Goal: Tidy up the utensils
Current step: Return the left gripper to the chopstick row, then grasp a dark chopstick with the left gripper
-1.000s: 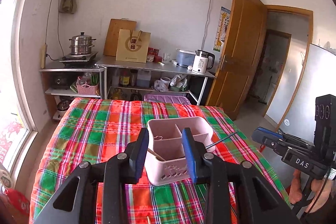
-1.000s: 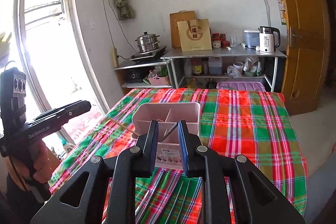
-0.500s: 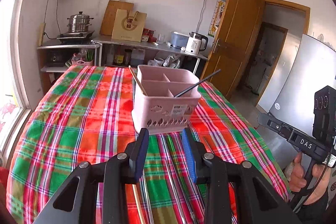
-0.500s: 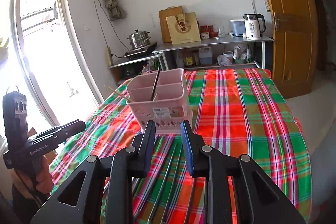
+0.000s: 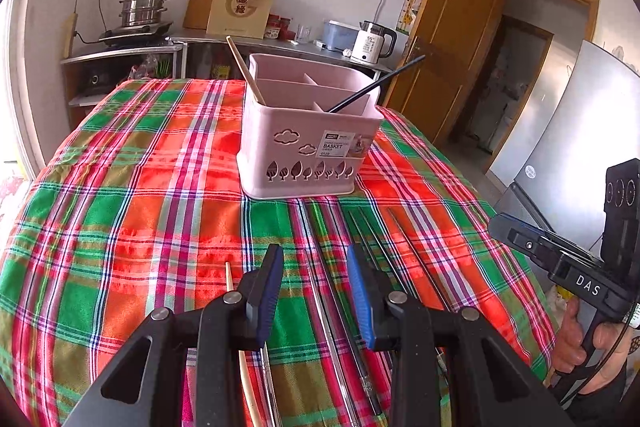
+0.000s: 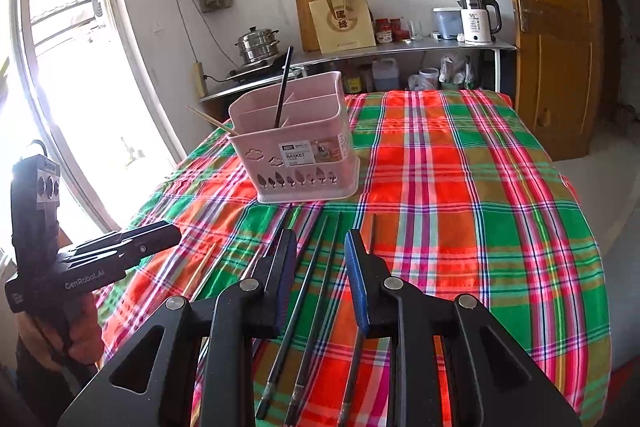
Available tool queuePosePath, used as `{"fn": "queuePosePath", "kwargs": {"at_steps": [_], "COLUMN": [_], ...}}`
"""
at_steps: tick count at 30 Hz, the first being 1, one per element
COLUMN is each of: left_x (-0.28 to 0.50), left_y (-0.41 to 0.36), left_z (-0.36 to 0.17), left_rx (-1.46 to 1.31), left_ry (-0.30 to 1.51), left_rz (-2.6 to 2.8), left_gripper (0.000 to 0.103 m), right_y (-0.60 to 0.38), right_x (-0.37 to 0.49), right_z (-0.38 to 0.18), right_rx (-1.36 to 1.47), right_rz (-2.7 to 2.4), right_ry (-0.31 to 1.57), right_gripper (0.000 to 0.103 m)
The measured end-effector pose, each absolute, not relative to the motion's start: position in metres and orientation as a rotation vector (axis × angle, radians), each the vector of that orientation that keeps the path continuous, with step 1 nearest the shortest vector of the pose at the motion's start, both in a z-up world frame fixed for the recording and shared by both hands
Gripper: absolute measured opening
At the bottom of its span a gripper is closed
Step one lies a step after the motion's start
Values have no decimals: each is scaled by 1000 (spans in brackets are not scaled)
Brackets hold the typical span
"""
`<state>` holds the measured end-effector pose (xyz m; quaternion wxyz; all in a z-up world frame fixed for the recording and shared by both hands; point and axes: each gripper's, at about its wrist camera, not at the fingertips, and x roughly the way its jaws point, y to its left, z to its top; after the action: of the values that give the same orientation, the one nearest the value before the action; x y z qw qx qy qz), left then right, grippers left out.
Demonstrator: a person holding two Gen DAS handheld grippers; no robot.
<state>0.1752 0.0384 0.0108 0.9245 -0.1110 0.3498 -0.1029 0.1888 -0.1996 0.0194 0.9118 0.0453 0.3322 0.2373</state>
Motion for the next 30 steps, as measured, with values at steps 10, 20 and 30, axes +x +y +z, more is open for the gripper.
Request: {"fn": "queuePosePath", "kwargs": {"at_steps": [10,20,30], "left_x": [220,271,290], "left_y": [27,11,5], "left_z": [-22,-50,-60], "left_rx": [-203,-162,-132], "left_ry": [828,922,962], "left_rz": [-206,-211,-203], "left_gripper": [33,30,21], "right_y": [-183,-163,-151], "right_x": [218,251,271], "right_z": [-14,-46,-59], "right_rx": [51,2,-37], "right_rz": [468,449,429], "right_ry": [785,888,929], "right_gripper": [23,13,10]}}
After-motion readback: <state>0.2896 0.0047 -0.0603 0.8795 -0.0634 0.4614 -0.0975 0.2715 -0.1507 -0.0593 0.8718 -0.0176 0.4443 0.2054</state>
